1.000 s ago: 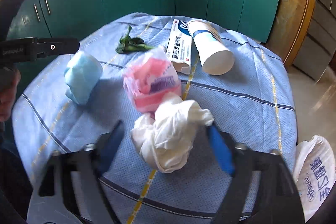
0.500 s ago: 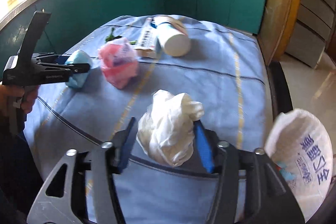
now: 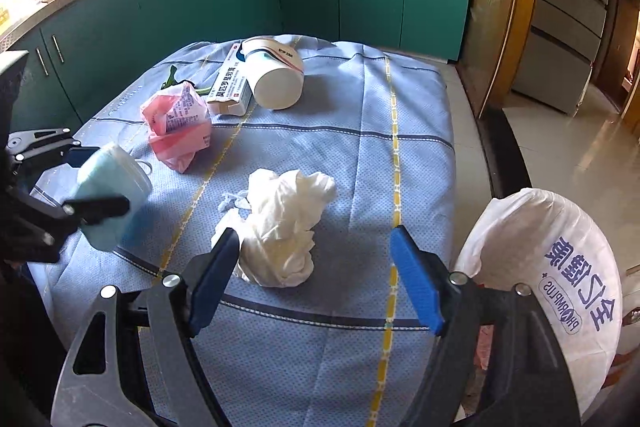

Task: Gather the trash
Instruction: 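Grasp the blue face mask with the left tool while the right reaches for the white tissue, then close the right tool on the crumpled white tissue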

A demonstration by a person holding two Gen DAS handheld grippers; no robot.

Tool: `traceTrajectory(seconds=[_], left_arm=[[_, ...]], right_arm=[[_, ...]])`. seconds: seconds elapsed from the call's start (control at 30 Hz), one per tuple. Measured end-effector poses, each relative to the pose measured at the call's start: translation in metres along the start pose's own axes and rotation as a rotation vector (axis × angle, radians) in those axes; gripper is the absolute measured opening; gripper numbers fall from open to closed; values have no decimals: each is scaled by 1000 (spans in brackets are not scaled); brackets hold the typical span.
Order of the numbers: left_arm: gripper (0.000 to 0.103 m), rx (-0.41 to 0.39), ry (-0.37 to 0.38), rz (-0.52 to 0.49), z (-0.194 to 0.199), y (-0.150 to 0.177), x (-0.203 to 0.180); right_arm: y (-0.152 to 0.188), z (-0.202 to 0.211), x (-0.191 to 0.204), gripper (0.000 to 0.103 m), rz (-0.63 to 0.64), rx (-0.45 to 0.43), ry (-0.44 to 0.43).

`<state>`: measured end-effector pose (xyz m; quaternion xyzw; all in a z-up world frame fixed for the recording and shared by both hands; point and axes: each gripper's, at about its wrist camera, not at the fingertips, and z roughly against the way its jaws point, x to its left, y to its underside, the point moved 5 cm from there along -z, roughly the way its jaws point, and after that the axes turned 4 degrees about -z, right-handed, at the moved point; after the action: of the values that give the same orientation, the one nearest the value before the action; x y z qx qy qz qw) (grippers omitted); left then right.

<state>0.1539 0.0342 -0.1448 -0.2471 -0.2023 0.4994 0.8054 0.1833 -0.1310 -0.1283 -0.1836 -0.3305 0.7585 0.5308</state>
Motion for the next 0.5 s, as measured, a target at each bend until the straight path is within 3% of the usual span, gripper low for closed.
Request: traceTrajectory(seconds=[0.13, 0.4, 0.5], left_arm=[[77, 25, -11, 34, -7, 5, 8], [78, 51, -13, 8, -17, 9, 2], [73, 49, -7, 9, -17, 9, 0]], right_arm=[[-3, -1, 8, 78, 5, -6, -18], [-10, -24, 28, 78, 26, 23, 8], [-10, -30, 29, 78, 26, 32, 28]])
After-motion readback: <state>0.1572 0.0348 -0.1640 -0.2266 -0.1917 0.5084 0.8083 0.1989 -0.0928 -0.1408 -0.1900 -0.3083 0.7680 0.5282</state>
